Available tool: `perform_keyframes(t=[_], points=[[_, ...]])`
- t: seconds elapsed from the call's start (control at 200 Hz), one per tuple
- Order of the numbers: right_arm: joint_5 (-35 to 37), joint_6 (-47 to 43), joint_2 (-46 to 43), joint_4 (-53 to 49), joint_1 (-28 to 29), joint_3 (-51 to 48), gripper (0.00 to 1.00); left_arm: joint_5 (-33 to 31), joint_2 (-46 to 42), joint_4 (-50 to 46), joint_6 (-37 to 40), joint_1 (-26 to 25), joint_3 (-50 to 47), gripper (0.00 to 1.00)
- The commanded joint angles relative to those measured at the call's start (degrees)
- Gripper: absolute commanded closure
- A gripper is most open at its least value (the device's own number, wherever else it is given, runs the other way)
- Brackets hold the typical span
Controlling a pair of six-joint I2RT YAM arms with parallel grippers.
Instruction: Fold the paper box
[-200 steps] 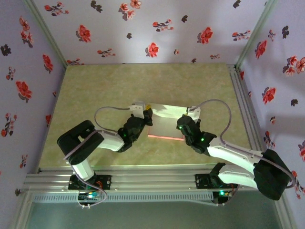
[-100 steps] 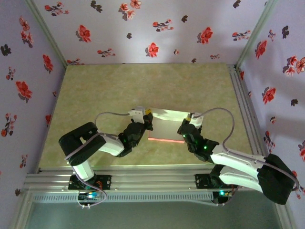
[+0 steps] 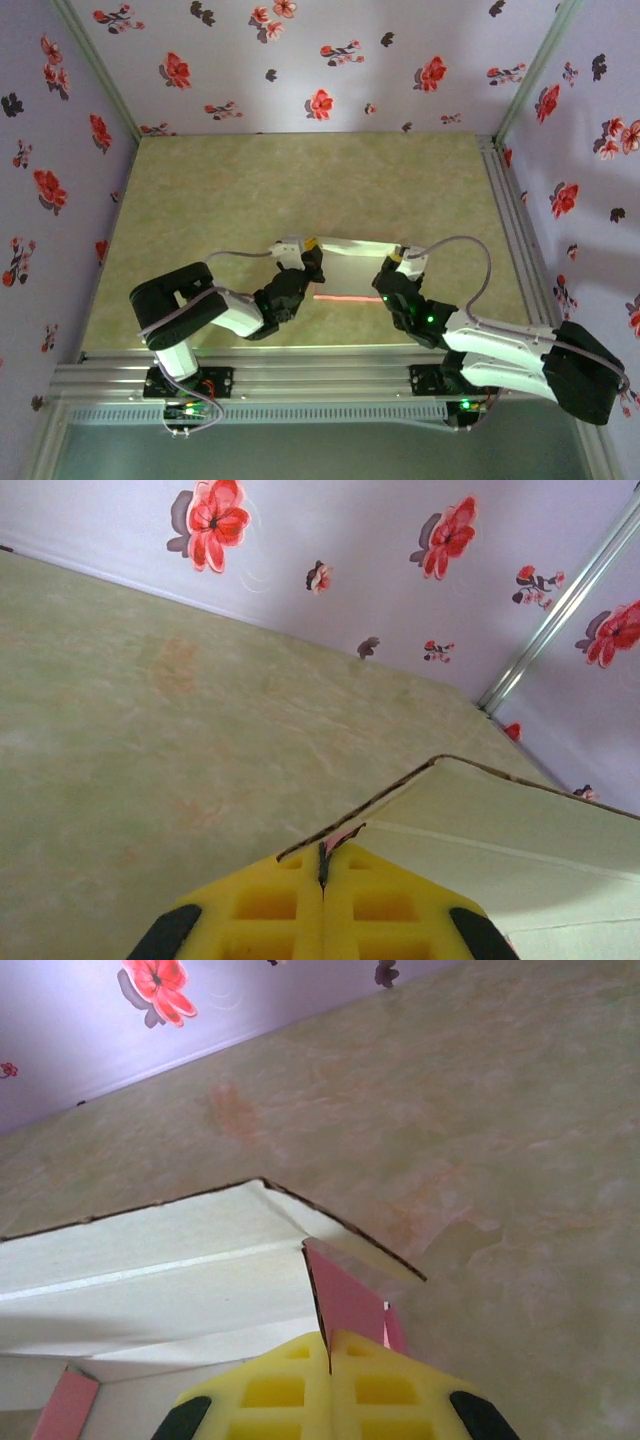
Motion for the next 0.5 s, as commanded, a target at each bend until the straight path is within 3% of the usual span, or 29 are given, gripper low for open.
perform_keyframes(t=[0.0,0.5], points=[[2.7,2.4,-1.0,-1.8,0.8,-1.6,1.00,-3.3,2.3,-0.6,-3.5,-1.4,-0.7,0.96],[2.8,5.2,-2.9,-4.2,1.6,-4.7,1.00,-7.1,4.7,-0.9,-8.0,-5.4,-4.3,0.97]])
